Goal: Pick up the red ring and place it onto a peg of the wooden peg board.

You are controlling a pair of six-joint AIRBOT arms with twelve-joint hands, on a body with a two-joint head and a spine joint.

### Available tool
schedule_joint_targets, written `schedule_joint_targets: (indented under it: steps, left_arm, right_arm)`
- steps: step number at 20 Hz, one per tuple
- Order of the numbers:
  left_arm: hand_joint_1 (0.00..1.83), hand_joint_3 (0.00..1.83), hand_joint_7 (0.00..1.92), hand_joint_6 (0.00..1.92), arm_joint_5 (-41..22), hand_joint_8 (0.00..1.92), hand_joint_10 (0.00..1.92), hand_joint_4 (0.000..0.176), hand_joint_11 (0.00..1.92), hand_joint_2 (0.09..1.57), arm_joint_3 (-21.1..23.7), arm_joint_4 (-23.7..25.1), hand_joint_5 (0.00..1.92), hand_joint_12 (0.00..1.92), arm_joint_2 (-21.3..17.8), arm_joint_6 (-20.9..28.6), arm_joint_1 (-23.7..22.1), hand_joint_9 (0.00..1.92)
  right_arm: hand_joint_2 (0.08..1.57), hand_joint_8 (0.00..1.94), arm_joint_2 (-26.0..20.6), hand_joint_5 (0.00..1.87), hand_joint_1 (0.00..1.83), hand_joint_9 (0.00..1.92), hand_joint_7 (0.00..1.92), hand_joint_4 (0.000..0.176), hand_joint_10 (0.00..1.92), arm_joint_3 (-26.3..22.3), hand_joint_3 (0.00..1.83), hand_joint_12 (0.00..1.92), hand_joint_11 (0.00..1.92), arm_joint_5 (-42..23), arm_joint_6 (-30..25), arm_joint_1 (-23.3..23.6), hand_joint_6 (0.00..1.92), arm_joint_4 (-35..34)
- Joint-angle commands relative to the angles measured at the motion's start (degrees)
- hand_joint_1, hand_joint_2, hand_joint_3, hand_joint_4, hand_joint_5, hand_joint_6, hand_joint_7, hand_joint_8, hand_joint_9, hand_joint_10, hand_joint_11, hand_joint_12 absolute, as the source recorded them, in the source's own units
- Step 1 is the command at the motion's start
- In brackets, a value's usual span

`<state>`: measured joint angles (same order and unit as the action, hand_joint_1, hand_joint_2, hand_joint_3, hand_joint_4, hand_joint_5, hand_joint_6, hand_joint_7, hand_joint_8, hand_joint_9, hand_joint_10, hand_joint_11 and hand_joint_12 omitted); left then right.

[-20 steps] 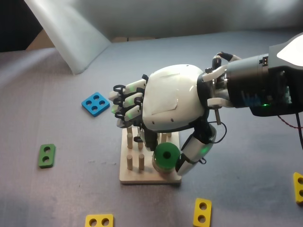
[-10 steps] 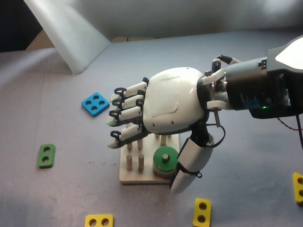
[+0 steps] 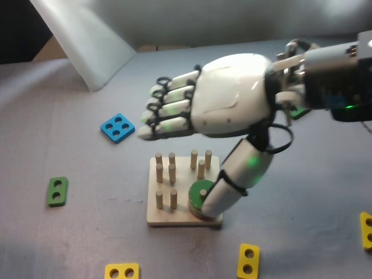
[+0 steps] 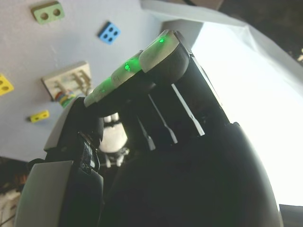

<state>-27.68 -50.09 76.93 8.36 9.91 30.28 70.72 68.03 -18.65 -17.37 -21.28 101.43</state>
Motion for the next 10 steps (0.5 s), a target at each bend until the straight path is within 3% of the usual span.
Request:
schedule_joint_targets:
  steps: [1,7,10]
  left_arm:
    - [0.56,0.0,1.12,1.92,-0.2,1.92,1.92,0.0,1.19,1.55,-0.3,-2.2,0.94,1.92,-0.6,-0.3,-0.3,1.14]
    - [0.55,0.0,1.12,1.92,-0.2,1.92,1.92,0.0,1.19,1.56,-0.5,-2.1,0.93,1.92,-0.7,-0.3,-0.3,1.15]
    - [0.56,0.0,1.13,1.92,-0.2,1.92,1.92,0.0,1.2,1.55,-0.5,-2.1,0.94,1.92,-0.7,-0.3,-0.3,1.16]
  right_arm:
    - [0.82,0.0,-0.9,0.0,0.0,0.0,0.0,0.001,0.0,-0.8,0.02,0.0,0.0,-1.4,-0.3,1.3,0.0,-1.9]
    - [0.87,0.0,-10.3,0.04,0.0,0.02,0.04,0.0,0.0,-6.6,0.02,0.01,0.01,-4.1,-0.3,4.2,0.0,-2.3]
    - [0.96,0.01,-15.1,0.13,0.0,0.1,0.14,0.0,0.0,-10.1,0.0,0.16,0.0,-5.1,-0.3,5.6,0.01,-4.1]
